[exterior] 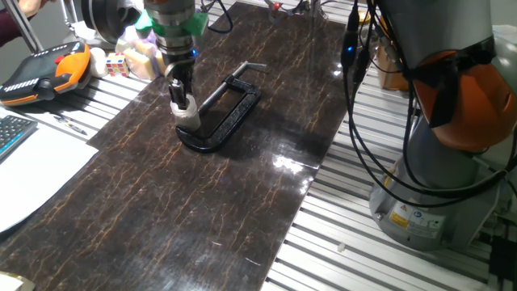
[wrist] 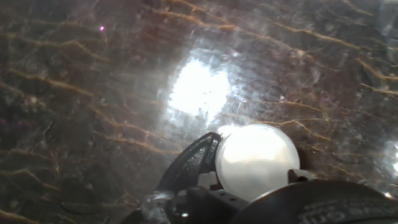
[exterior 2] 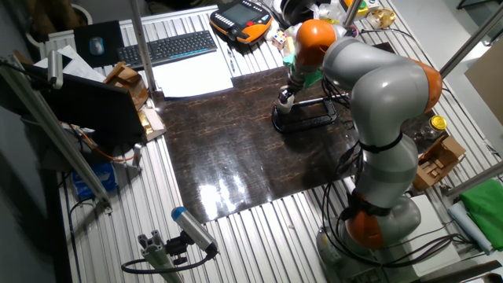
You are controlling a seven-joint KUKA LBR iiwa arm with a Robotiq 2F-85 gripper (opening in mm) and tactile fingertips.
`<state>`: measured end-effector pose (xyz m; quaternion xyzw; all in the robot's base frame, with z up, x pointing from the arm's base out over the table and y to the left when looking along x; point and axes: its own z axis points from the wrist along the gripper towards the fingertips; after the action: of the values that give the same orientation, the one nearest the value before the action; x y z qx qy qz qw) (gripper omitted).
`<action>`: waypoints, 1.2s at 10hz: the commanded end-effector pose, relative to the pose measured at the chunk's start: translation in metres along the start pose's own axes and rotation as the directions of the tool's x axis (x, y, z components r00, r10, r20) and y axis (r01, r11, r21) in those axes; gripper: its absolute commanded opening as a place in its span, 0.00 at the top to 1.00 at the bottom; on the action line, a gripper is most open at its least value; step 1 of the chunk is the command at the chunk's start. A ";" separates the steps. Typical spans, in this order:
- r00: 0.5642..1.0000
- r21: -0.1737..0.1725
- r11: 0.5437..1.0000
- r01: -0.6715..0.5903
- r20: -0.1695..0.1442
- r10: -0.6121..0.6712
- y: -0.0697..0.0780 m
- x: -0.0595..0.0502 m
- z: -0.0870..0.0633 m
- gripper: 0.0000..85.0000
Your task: Screw the lid onto the jar
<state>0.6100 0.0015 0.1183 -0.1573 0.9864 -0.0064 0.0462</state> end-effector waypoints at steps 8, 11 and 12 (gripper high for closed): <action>0.992 -0.009 0.992 -0.126 -0.032 0.125 -0.001 -0.006 0.015 0.12; 0.990 -0.011 0.990 -0.141 -0.025 0.141 -0.002 -0.005 0.017 0.07; 0.990 -0.015 0.990 -0.137 -0.017 0.137 -0.003 -0.005 0.016 0.07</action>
<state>0.6168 -0.0005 0.1032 -0.0898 0.9952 0.0051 0.0385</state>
